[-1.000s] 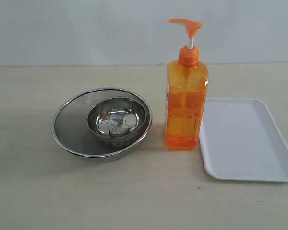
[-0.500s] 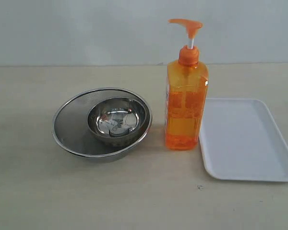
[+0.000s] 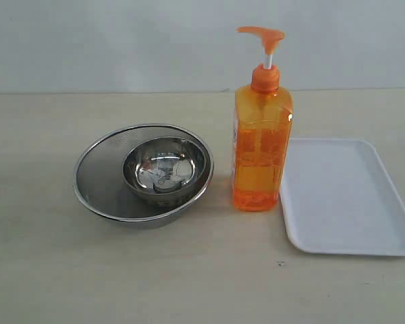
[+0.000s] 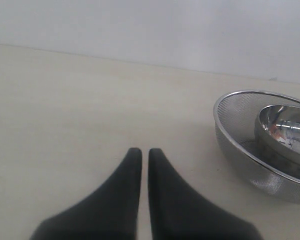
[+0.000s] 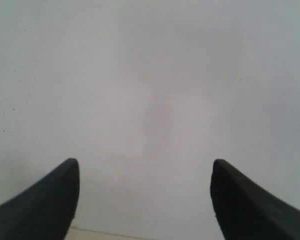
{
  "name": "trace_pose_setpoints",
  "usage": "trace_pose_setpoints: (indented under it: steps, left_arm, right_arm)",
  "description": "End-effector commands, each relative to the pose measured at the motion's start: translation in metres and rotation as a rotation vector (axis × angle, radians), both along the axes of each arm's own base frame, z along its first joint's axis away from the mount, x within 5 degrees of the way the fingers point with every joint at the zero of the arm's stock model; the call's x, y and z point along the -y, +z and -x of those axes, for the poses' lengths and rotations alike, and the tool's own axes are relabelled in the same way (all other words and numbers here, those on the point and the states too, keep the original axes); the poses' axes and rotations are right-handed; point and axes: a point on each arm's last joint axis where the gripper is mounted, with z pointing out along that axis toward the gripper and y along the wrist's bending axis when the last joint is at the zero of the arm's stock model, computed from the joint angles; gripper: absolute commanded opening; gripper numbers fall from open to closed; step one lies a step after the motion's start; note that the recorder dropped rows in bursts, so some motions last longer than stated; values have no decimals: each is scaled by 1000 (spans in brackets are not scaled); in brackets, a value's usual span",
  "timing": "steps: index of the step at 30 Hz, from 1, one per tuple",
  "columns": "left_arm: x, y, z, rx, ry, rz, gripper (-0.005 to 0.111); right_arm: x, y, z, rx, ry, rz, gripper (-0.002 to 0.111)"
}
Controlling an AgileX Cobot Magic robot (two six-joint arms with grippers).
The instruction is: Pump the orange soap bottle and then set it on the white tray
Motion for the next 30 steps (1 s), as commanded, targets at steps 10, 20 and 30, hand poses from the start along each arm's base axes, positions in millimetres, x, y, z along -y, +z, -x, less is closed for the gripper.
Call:
trace_pose_setpoints:
  steps: [10,20,30]
  left_arm:
    - [0,2,0,12,3,-3,5]
    - [0,2,0,12,3,-3,5]
    - [0,2,0,12,3,-3,5]
  right_arm:
    - [-12,-6,-58,-162,85,5,70]
    - [-31,-26,-80,-230,290,19,70]
    - [-45,-48,-82,-255,458,-14,70]
